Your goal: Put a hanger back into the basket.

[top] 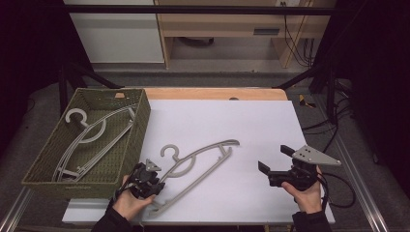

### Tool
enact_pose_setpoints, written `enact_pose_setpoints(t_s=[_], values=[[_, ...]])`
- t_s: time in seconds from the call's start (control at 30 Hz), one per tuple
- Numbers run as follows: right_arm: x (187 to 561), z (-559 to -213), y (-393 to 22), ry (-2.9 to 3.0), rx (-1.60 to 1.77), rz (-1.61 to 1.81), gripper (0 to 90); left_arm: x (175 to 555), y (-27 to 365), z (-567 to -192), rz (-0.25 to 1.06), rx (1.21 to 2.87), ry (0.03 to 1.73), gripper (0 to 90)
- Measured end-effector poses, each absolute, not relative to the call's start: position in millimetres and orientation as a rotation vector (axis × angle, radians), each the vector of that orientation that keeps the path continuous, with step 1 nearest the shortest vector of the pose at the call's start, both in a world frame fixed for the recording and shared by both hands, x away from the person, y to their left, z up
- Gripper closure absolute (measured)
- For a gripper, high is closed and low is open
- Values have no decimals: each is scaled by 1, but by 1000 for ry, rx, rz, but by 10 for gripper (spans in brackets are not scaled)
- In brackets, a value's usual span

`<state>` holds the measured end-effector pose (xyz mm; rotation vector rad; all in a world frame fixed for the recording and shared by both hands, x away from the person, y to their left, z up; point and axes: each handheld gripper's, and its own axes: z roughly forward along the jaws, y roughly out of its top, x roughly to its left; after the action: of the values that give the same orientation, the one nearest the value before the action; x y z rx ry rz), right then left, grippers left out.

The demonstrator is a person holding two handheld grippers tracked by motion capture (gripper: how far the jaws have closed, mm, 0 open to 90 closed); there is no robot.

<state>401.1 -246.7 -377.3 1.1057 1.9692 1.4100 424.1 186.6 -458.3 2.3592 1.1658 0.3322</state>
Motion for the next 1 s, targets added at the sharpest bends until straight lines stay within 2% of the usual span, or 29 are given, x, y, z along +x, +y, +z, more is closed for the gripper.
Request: enact_pose_setpoints(t_s=[0.17, 0.2, 0.53, 0.77, 1.0], values=[[401, -377, -247, 1969, 1108, 1409, 28, 424, 185, -459, 350, 2354, 1192, 735], [401, -377, -246, 1970, 1105, 1410, 28, 424, 185, -459, 355, 2364, 1191, 796], [400, -377, -247, 1967, 1110, 1410, 28, 422, 185, -458, 371, 2354, 1192, 819], [400, -377, -247, 1968, 1110, 1413, 29, 418, 194, -440, 358, 2239, 1153, 826], [400, -377, -247, 1968, 1109, 1415, 29, 415, 198, -430, 363, 2198, 1114, 826]])
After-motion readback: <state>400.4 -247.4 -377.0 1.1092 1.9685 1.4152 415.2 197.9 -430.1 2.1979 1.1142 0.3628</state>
